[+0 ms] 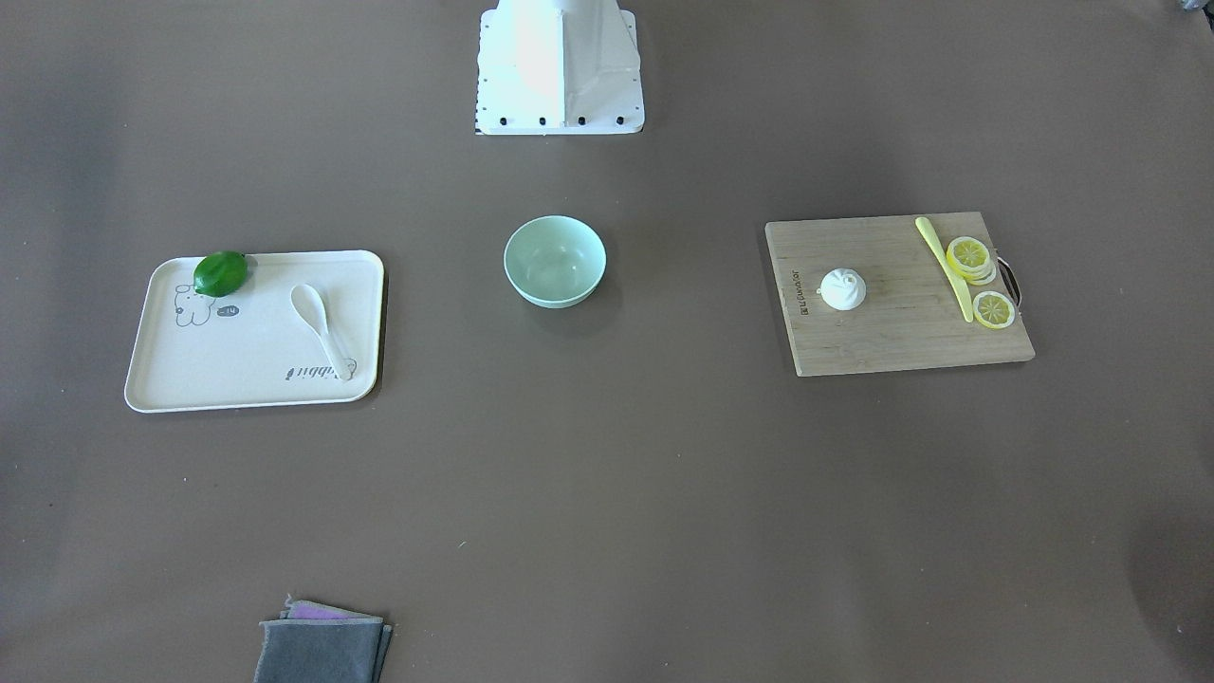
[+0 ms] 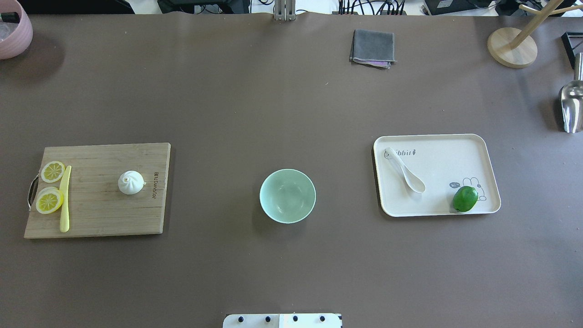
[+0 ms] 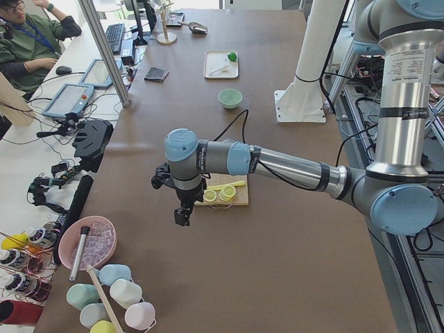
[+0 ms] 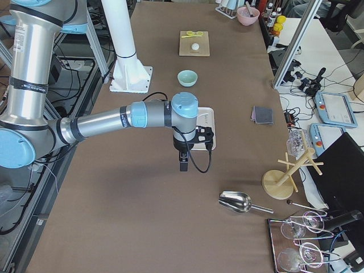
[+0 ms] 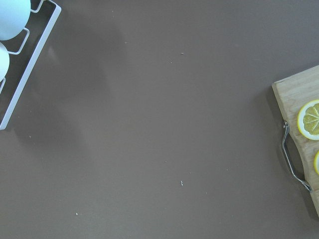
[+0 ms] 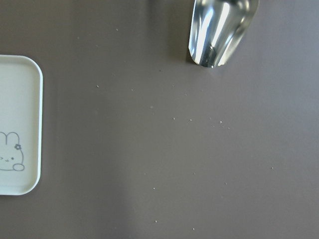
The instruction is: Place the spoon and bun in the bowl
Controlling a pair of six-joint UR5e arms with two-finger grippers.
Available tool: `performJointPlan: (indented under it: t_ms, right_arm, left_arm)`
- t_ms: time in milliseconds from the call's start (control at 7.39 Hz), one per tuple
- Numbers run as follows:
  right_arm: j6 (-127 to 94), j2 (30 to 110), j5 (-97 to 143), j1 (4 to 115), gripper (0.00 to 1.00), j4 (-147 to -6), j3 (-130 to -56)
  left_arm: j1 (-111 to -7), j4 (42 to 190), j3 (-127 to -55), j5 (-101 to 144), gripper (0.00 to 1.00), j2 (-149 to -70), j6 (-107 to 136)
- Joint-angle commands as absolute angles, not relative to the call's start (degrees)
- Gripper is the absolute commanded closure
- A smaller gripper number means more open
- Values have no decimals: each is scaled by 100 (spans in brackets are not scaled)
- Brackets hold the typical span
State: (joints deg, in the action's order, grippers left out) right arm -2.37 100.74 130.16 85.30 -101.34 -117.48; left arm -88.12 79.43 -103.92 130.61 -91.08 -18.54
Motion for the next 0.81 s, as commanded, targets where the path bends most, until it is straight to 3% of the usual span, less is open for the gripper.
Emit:
performJointPlan:
  t_ms: [0, 271, 677]
  right_arm:
    - [-298, 9530, 13130, 8473, 0, -10082, -11786]
    - [-325, 9317, 13192, 8473, 0, -9182, -11708]
    - [-255, 9561, 13561, 8464, 0, -7960, -11498]
  left_arm:
    - [-8807, 8294, -10433, 13078, 1, -9359, -1846]
    - [-8807, 9480, -10231, 13060, 1, -9431, -1819]
    - [-8807, 9554, -10091, 13323, 1, -9466, -1837]
